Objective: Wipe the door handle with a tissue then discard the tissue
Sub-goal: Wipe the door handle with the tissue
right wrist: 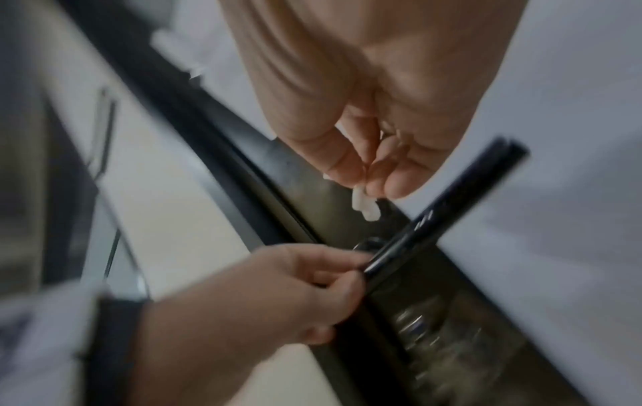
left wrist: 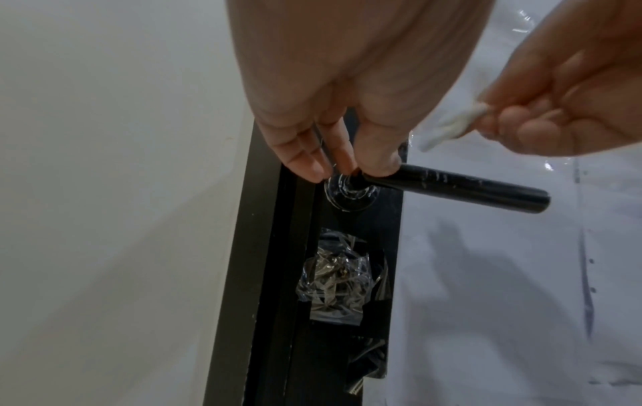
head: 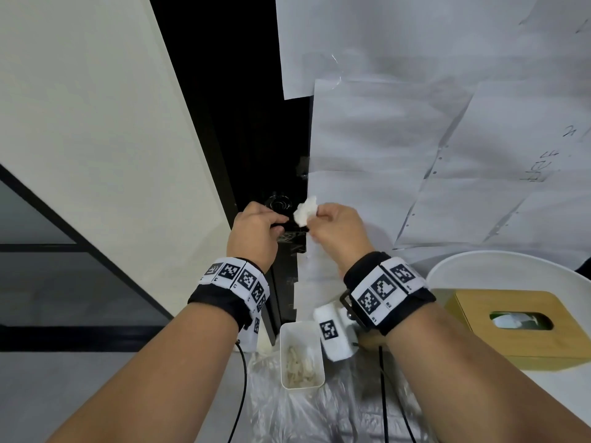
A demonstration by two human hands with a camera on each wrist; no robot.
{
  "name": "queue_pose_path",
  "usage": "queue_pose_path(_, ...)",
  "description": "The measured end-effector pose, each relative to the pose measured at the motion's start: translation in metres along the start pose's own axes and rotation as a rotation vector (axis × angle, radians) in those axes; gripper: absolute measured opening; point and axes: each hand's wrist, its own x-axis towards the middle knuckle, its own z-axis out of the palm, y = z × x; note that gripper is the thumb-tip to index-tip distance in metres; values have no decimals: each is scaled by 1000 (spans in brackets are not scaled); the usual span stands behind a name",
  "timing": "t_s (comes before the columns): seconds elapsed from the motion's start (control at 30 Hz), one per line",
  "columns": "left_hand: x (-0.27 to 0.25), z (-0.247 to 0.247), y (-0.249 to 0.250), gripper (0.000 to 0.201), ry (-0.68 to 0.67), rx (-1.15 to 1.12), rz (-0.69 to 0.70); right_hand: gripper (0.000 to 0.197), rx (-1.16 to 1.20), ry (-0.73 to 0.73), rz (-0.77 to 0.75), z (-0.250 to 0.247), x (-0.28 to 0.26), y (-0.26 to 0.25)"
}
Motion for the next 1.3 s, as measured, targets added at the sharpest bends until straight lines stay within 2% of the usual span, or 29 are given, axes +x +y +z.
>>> queue_pose_path(0.07,-2,0,1,20,6,9,-11,16,-378,96,-278,-9,8,3)
queue_pose_path(0.1,-3,0,2,19,11,13,-18,13,-525,104,-359,-11,9,6)
queue_pose_path(0.17,-5,0,4,20,12,20,-27,7,-767,64,-457,-10,5,17)
queue_pose_path(0.23,-6,0,5,23,9,44,-22,9,-883,22,-512,-4,1,30)
queue_pose_path(0.33,-6,0,13,25,70,80,23,21,-879,-62,-523,-1,2,38)
queue_pose_path(0.4,-7,2,22,21,113,82,104,28,-806,-98,-504,-3,4,36)
queue_pose_path(0.5,-10,6,33,14,39,127,217,27,-746,-36,-473,-10,8,36)
queue_pose_path(0.57,-11,9,38,13,-14,195,216,15,-787,34,-477,-14,9,38)
queue_pose_path(0.63,-10,12,39,12,-10,228,210,12,-831,78,-497,-17,11,40)
queue_pose_path(0.73,-7,14,38,8,11,299,233,17,-867,107,-549,-18,10,40)
queue_pose_path(0.83,-10,16,35,21,31,374,277,26,-837,140,-540,-21,11,39)
queue_pose_path(0.93,-10,11,28,30,72,438,262,16,-883,105,-494,-23,14,41)
queue_pose_path(1.0,-10,2,20,28,83,474,223,12,-910,54,-474,-23,17,41)
queue_pose_path(1.07,-11,-6,15,19,83,465,203,13,-902,43,-469,-21,18,40)
queue_pose_path(1.23,-8,3,25,30,92,420,204,12,-890,28,-450,-21,18,38)
queue_pose_path(1.3,-5,12,28,25,92,397,201,12,-896,16,-450,-20,19,39)
